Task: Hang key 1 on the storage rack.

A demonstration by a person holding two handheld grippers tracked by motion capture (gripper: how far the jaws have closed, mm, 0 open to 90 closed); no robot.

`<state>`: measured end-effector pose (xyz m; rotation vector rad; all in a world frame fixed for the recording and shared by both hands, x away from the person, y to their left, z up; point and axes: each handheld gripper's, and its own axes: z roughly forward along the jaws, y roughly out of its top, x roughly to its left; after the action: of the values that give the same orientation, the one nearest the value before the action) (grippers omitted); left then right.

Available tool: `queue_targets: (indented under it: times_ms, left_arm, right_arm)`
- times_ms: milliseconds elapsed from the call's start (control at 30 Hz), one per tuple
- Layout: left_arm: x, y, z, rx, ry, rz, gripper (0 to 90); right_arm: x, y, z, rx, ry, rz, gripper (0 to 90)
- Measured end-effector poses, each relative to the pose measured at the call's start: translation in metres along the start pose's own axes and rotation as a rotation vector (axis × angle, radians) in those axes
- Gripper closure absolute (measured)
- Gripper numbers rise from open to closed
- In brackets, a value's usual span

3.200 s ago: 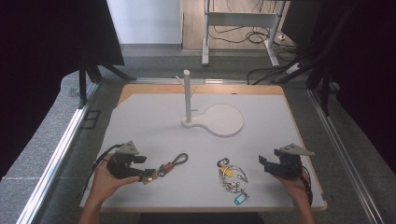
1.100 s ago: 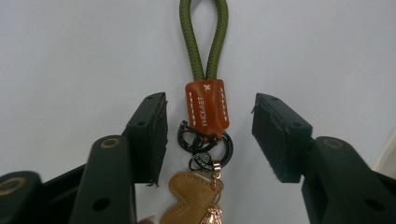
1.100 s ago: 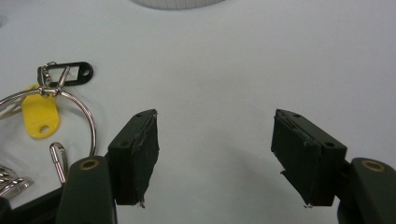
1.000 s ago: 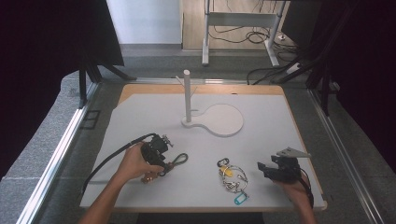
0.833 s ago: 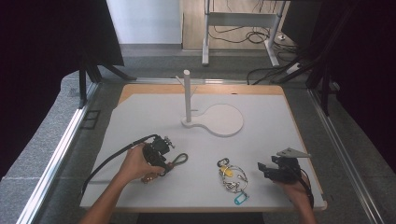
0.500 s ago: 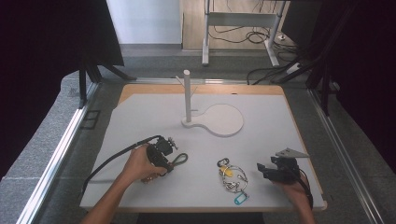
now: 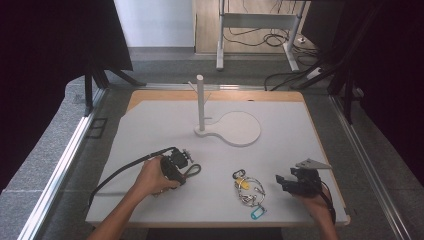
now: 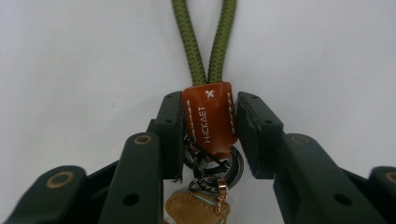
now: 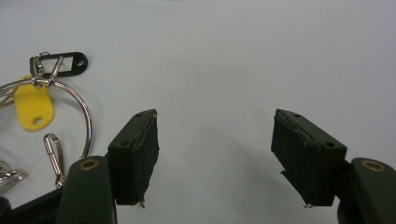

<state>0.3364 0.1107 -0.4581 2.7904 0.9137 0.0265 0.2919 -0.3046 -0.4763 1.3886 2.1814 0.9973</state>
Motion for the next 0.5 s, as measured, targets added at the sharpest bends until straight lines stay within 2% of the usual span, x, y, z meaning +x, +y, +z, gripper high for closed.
queue_targets:
  times_ms: [100, 167, 200, 233, 267, 400, 433, 467, 500]
  left_arm:
    - [0.0, 0.0, 0.0, 0.001, 0.001, 0.012, 65.4]
    - [-0.001, -0.001, 0.0, -0.013, -0.001, 0.006, 66.6]
    - [0.001, -0.001, -0.001, 0.002, 0.001, 0.031, 66.8]
    - [-0.001, -0.002, 0.0, -0.02, -0.005, 0.012, 66.8]
    - [0.001, -0.002, -0.002, -0.009, -0.005, 0.034, 67.0]
    - [0.002, -0.005, -0.01, -0.074, -0.028, 0.014, 67.4]
    - [0.002, -0.005, -0.01, -0.074, -0.028, 0.014, 67.5]
    - [0.004, -0.007, -0.017, -0.102, -0.039, 0.012, 67.5]
    - [0.004, -0.007, -0.017, -0.102, -0.039, 0.012, 67.5]
  right_arm:
    - [0.0, 0.0, 0.001, 0.005, 0.0, -0.002, 31.6]
    - [0.0, -0.001, 0.002, 0.009, -0.001, -0.002, 31.6]
    - [-0.001, -0.001, 0.002, 0.01, -0.001, -0.004, 31.7]
    - [-0.001, -0.001, 0.002, 0.01, -0.001, -0.004, 31.7]
    - [-0.001, -0.001, 0.002, 0.012, -0.001, -0.001, 31.7]
    - [-0.002, -0.002, 0.001, 0.01, -0.004, 0.006, 31.8]
    - [-0.002, -0.002, 0.001, 0.01, -0.004, 0.006, 31.8]
    - [-0.003, -0.003, 0.001, 0.01, -0.006, 0.009, 31.8]
    - [-0.003, -0.003, 0.001, 0.01, -0.006, 0.009, 31.8]
